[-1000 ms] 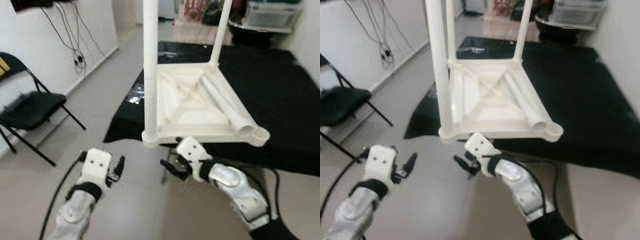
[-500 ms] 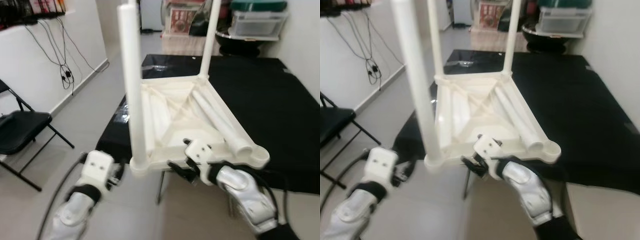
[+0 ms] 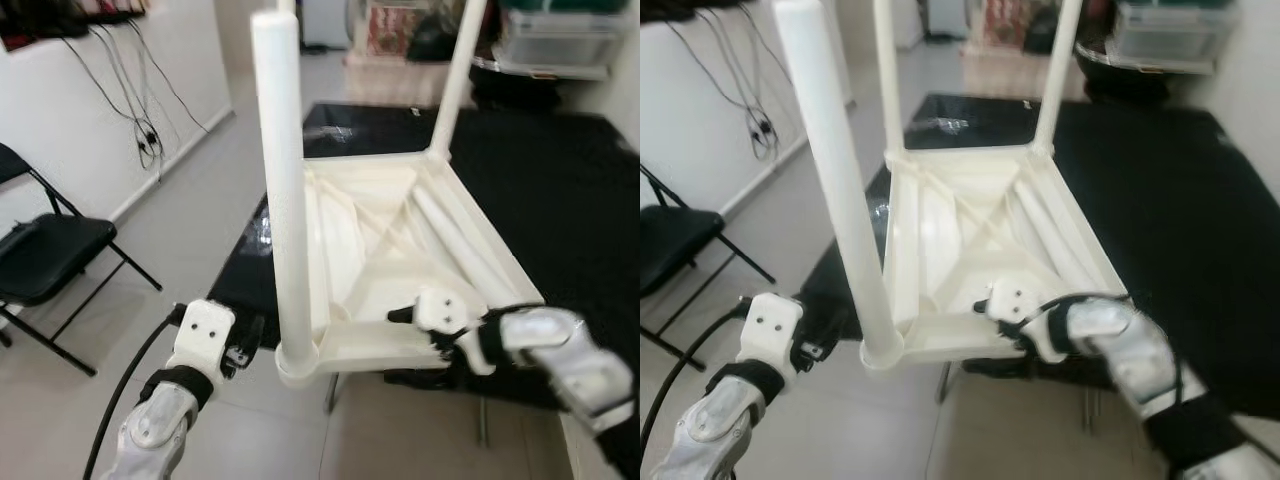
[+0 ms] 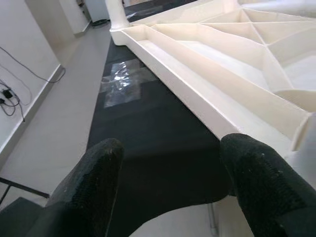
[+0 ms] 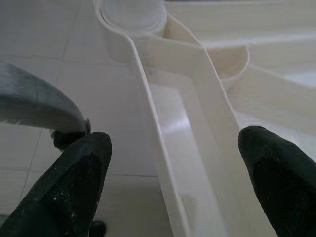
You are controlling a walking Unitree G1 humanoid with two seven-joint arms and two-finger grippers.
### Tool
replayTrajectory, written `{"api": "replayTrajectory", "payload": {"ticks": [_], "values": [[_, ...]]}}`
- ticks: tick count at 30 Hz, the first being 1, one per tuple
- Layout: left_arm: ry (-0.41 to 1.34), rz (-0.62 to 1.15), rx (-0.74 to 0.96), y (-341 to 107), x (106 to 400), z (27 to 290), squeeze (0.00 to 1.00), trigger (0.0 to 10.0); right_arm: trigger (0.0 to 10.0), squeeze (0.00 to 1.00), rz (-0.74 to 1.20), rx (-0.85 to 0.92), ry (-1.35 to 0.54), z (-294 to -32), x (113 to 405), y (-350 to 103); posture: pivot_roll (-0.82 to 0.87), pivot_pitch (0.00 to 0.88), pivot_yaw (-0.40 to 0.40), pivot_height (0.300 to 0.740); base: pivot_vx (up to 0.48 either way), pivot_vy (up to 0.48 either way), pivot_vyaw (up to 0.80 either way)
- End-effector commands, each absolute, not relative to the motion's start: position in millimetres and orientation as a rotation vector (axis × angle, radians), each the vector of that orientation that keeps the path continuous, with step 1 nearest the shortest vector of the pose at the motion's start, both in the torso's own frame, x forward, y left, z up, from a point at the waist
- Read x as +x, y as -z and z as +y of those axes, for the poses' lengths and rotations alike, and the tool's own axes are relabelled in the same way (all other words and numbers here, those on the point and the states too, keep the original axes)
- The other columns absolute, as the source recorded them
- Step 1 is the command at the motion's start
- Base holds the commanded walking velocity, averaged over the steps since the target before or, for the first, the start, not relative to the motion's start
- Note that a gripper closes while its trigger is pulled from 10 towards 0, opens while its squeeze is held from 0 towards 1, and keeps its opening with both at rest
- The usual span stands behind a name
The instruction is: Building children table
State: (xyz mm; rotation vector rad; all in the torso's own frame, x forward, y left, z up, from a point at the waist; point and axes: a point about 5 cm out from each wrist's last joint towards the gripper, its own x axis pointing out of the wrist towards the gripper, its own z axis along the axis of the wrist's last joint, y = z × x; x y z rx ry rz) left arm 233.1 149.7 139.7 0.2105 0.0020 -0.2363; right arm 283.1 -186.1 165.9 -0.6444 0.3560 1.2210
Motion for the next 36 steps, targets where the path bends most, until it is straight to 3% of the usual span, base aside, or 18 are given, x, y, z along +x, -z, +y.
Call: {"api": "replayTrajectory", "payload": {"ticks": [1, 11, 23, 36], "values": [[0.241, 0.014, 0.213, -138.9, 230.4, 151.0, 0.00, 10.0, 10.0, 0.00, 0.370, -0.617, -1.291, -178.9, 282.5, -165.9, -0.01, 0.071, -0.040, 0.740, 0.000, 0.000, 0.00], [0.268, 0.034, 0.214, -136.3, 222.6, 149.7, 0.00, 10.0, 10.0, 0.00, 0.487, -0.714, -1.439, -164.2, 273.4, -152.7, 0.00, 0.084, -0.042, 0.740, 0.000, 0.000, 0.00], [0.271, 0.042, 0.210, -135.1, 221.2, 149.2, 0.00, 10.0, 10.0, 0.00, 0.322, -0.694, -1.198, -121.9, 310.5, -151.9, 0.01, 0.100, -0.052, 0.740, 0.000, 0.000, 0.00], [0.266, 0.039, 0.201, -136.6, 217.3, 145.6, 0.00, 10.0, 10.0, 0.00, 0.259, -0.679, -1.078, -78.7, 330.4, -155.3, 0.02, 0.111, -0.073, 0.740, 0.000, 0.000, 0.00]]}}
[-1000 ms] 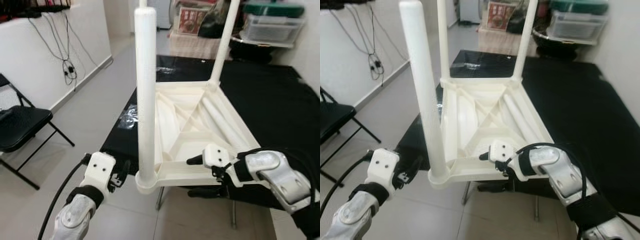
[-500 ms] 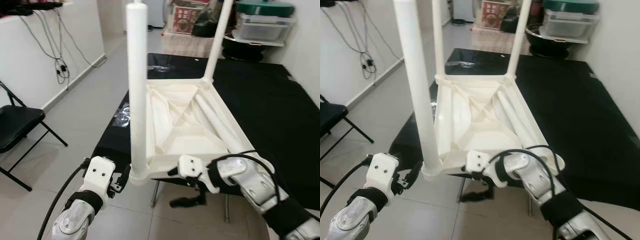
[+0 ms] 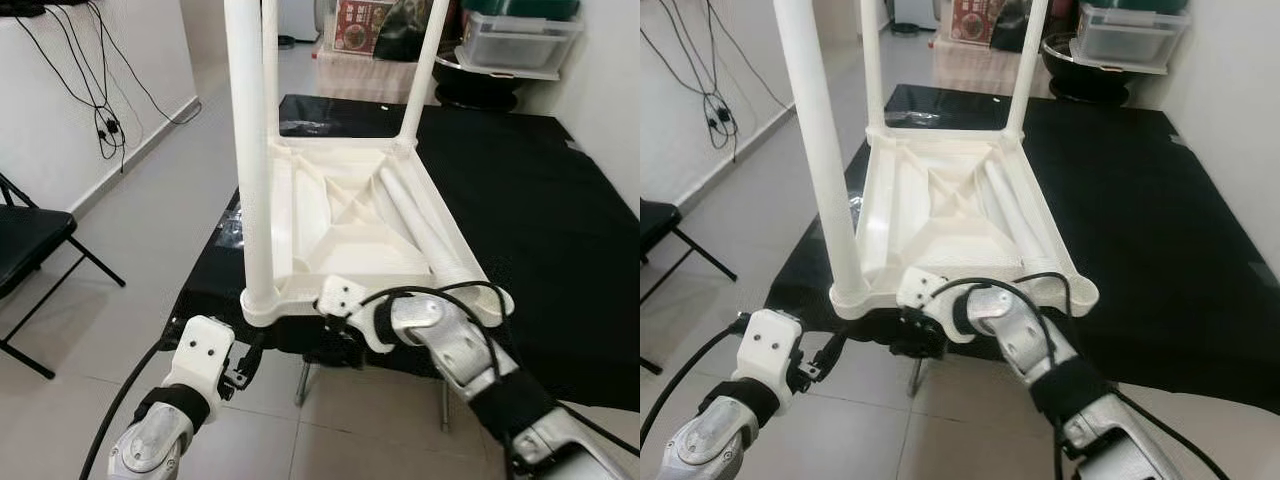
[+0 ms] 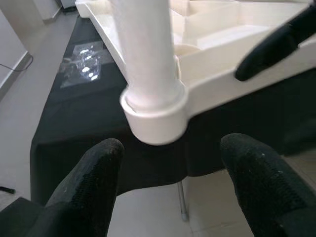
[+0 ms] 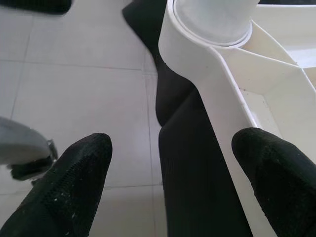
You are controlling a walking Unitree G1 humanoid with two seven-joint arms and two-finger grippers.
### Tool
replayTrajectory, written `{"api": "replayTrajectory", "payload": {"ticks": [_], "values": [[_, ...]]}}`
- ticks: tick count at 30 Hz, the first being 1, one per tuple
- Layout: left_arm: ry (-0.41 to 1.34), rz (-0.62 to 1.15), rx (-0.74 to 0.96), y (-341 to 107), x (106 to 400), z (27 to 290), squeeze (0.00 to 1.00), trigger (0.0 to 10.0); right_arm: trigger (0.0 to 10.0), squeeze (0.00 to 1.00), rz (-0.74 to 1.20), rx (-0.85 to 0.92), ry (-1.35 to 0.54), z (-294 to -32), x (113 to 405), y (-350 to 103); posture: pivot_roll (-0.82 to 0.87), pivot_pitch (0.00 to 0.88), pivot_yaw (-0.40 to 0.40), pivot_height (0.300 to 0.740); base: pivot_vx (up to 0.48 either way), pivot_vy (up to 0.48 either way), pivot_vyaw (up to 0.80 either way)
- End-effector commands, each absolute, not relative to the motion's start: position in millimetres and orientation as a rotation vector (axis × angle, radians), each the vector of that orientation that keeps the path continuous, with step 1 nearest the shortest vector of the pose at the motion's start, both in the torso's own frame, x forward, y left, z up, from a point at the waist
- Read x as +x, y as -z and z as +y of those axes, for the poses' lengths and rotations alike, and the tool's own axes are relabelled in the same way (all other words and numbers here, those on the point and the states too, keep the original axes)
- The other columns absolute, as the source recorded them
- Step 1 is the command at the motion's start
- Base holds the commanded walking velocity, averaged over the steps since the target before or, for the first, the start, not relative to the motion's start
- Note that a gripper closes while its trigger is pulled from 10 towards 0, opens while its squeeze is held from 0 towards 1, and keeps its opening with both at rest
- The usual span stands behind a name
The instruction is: Building children table
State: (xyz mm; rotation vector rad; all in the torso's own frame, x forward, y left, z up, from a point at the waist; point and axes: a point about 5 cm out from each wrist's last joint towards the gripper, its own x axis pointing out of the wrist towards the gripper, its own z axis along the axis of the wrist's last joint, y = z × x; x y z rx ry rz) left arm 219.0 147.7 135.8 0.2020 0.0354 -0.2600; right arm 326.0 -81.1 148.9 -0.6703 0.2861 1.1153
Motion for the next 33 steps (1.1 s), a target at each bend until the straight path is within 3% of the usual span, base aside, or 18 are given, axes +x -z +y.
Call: {"api": "replayTrajectory", "payload": {"ticks": [1, 10, 19, 26, 33], "values": [[0.265, 0.039, 0.199, -136.7, 216.7, 145.2, 0.00, 10.0, 10.0, 0.00, 0.242, -0.671, -1.089, -70.5, 329.7, -156.6, 0.02, 0.113, -0.076, 0.740, 0.000, 0.000, 0.00], [0.260, 0.039, 0.193, -136.8, 215.1, 144.2, 0.00, 10.0, 10.0, 0.00, 0.191, -0.599, -1.083, -40.8, 329.9, -161.8, 0.02, 0.113, -0.080, 0.740, 0.000, 0.000, 0.00], [0.260, 0.040, 0.197, -136.8, 215.1, 144.5, 0.00, 10.0, 10.0, 0.00, 0.164, -0.528, -1.095, -39.8, 330.4, -168.0, 0.02, 0.107, -0.075, 0.740, 0.000, 0.000, 0.00], [0.266, 0.041, 0.203, -136.4, 215.6, 143.1, 0.00, 10.0, 10.0, 0.00, 0.180, -0.639, -1.062, -91.1, 351.6, -187.2, 0.02, 0.097, -0.073, 0.740, 0.000, 0.000, 0.00], [0.268, 0.042, 0.204, -136.8, 215.1, 142.9, 0.00, 10.0, 10.0, 0.00, 0.399, -0.830, -1.065, -135.8, 358.3, -183.7, 0.02, 0.102, -0.075, 0.740, 0.000, 0.000, 0.00]]}}
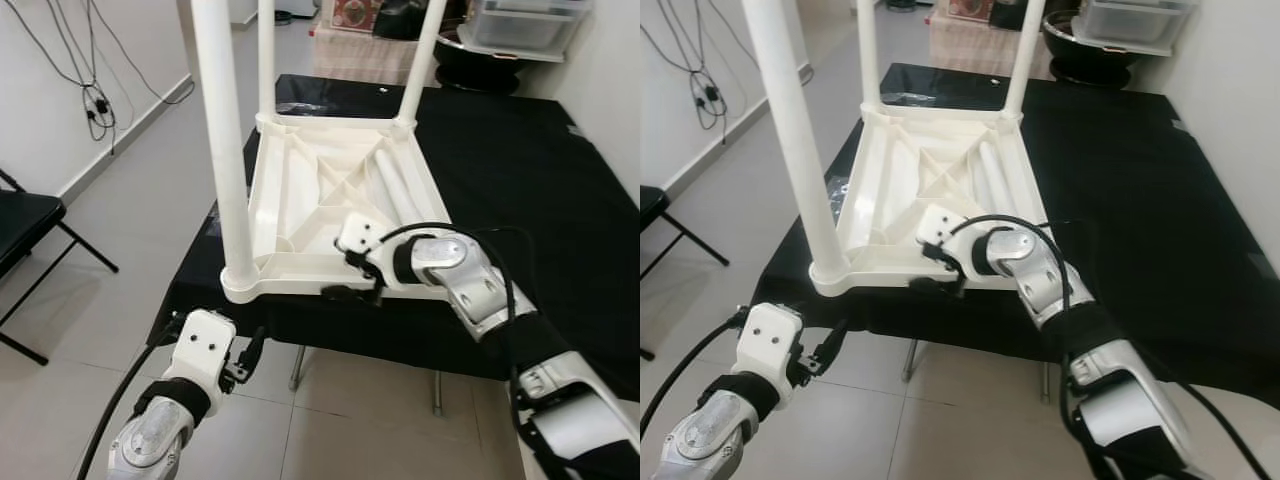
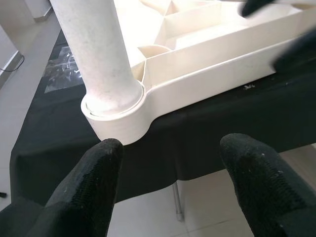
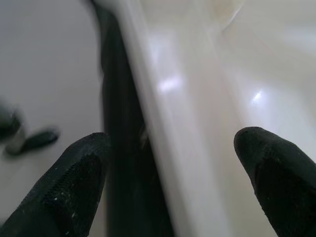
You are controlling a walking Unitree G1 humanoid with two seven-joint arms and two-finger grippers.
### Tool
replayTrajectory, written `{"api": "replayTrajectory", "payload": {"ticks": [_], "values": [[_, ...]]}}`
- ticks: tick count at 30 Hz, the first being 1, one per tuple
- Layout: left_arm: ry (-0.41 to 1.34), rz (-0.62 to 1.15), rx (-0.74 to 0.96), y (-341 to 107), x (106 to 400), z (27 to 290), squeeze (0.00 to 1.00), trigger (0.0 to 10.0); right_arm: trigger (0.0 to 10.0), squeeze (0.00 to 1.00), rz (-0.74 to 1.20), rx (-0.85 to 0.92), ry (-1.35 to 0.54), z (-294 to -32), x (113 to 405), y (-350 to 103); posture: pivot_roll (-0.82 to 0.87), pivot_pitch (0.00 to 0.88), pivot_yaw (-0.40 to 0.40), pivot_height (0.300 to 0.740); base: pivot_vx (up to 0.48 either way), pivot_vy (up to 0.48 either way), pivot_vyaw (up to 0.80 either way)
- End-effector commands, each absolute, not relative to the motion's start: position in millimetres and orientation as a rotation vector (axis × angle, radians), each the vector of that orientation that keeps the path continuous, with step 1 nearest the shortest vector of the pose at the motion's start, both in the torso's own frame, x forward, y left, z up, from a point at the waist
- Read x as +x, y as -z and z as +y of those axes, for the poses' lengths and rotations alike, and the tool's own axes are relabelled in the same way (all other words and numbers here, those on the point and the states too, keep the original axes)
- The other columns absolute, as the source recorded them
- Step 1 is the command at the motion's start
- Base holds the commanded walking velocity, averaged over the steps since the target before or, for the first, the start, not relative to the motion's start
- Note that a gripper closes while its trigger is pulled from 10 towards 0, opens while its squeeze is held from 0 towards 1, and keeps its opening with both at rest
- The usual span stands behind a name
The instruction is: Building children table
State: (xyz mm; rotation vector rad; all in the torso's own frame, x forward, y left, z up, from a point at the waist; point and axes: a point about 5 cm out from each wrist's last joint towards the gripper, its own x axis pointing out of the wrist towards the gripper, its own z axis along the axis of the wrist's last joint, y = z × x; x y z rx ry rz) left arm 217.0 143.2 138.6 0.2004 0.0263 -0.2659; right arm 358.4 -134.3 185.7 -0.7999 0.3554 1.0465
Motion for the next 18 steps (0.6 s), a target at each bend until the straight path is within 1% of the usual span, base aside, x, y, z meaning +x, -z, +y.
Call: {"api": "replayTrajectory", "payload": {"ticks": [1, 7, 9, 10, 11, 13, 14, 18], "values": [[0.268, 0.043, 0.204, -137.0, 214.9, 143.2, 0.00, 10.0, 10.0, 0.00, 0.443, -0.842, -1.067, -141.3, 358.0, -181.8, 0.02, 0.102, -0.075, 0.740, 0.000, 0.000, 0.00], [0.265, 0.044, 0.205, -137.7, 214.3, 144.2, 0.00, 10.0, 10.0, 0.00, 0.512, -0.856, -1.061, -146.6, 359.0, -178.1, 0.02, 0.108, -0.075, 0.740, 0.000, 0.000, 0.00], [0.265, 0.044, 0.204, -137.9, 214.1, 144.5, 0.00, 10.0, 10.0, 0.00, 0.509, -0.854, -0.991, -144.9, 364.4, -176.3, 0.02, 0.109, -0.076, 0.740, 0.000, 0.000, 0.00], [0.265, 0.044, 0.204, -137.9, 214.1, 144.5, 0.00, 10.0, 10.0, 0.00, 0.509, -0.854, -0.991, -144.9, 364.4, -176.3, 0.02, 0.109, -0.076, 0.740, 0.000, 0.000, 0.00], [0.264, 0.044, 0.204, -137.9, 214.1, 144.2, 0.00, 10.0, 0.5, 0.00, 0.528, -0.852, -0.923, -140.1, 368.2, -169.8, 0.02, 0.109, -0.078, 0.740, 0.000, 0.000, 0.00], [0.264, 0.044, 0.204, -137.9, 214.1, 144.2, 0.00, 10.0, 0.5, 0.00, 0.528, -0.852, -0.923, -140.1, 368.2, -169.8, 0.02, 0.109, -0.078, 0.740, 0.000, 0.000, 0.00], [0.263, 0.044, 0.204, -137.8, 214.1, 143.9, 0.00, 10.0, 0.0, 0.00, 0.551, -0.804, -0.910, -136.7, 367.7, -167.4, 0.01, 0.109, -0.081, 0.740, 0.000, 0.000, 0.00], [0.260, 0.043, 0.202, -137.6, 214.4, 143.5, 0.00, 10.0, 0.0, 0.00, 0.574, -0.761, -0.911, -137.4, 366.7, -169.5, 0.01, 0.109, -0.083, 0.740, 0.000, 0.000, 0.00]]}}
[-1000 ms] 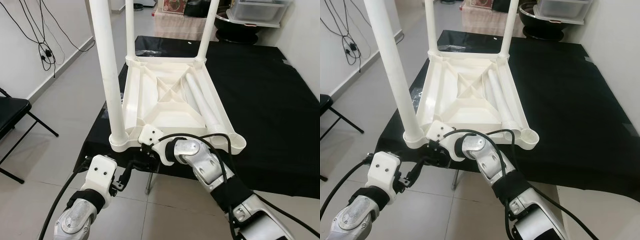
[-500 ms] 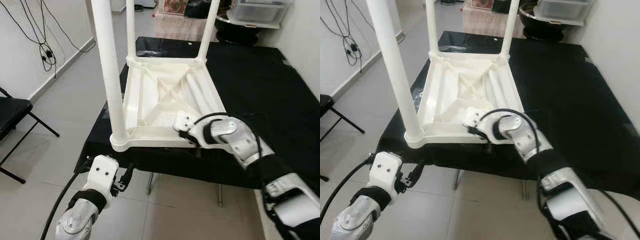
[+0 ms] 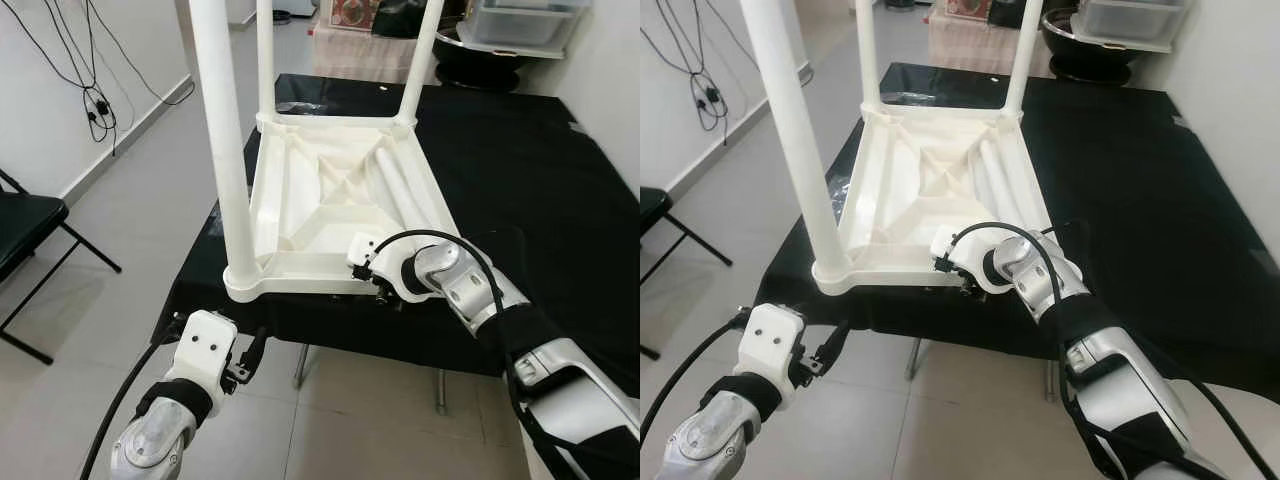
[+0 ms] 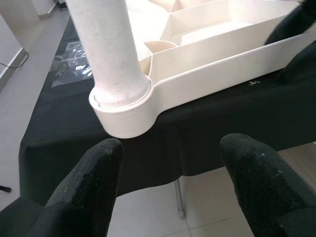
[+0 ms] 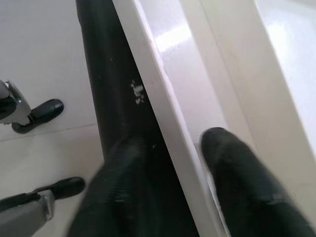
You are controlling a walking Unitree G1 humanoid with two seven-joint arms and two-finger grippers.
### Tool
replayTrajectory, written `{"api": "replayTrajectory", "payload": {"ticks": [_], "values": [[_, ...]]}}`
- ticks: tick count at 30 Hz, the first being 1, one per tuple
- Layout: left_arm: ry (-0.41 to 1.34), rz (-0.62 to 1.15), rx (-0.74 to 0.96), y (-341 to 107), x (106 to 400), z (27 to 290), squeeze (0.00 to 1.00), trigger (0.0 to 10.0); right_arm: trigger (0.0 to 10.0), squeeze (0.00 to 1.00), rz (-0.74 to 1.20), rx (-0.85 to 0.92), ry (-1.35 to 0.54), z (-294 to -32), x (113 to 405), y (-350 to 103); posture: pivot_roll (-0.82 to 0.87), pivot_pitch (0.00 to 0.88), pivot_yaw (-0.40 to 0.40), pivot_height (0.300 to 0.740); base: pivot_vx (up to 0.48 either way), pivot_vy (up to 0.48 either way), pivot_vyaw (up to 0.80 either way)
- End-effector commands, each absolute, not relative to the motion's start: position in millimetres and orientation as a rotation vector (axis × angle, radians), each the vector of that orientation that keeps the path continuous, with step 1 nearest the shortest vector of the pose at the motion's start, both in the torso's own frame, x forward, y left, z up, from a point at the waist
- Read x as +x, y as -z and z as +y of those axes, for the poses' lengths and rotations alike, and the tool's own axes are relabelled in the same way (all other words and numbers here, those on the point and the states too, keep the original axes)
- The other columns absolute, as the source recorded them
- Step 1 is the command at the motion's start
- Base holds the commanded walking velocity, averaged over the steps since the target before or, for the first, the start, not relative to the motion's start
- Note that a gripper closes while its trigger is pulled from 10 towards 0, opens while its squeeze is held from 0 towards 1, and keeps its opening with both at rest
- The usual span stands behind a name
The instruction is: Building children table
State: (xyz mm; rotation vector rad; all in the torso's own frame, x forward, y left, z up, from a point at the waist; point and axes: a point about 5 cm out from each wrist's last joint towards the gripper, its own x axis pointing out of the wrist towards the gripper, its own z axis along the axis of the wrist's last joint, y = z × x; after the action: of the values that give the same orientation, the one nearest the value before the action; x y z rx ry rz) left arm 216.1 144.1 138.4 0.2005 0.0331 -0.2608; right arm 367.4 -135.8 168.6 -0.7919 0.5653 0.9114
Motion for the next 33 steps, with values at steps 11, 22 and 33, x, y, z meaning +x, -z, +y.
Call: {"api": "replayTrajectory", "payload": {"ticks": [11, 22, 33], "values": [[0.258, 0.040, 0.193, -137.2, 217.0, 142.3, 0.00, 10.0, 0.0, 0.00, 0.677, -0.693, -0.892, -140.3, 359.4, -159.7, -0.01, 0.105, -0.093, 0.740, 0.000, 0.000, 0.00], [0.255, 0.037, 0.190, -138.0, 217.3, 141.9, 0.00, 10.0, 0.0, 0.00, 0.682, -0.425, -0.839, -107.8, 346.3, -145.8, 0.00, 0.109, -0.093, 0.740, 0.000, 0.000, 0.00], [0.257, 0.036, 0.191, -138.3, 217.5, 141.2, 0.00, 10.0, 10.0, 0.00, 0.274, -0.542, -0.775, -68.5, 366.7, -174.3, 0.00, 0.105, -0.090, 0.740, 0.000, 0.000, 0.00]]}}
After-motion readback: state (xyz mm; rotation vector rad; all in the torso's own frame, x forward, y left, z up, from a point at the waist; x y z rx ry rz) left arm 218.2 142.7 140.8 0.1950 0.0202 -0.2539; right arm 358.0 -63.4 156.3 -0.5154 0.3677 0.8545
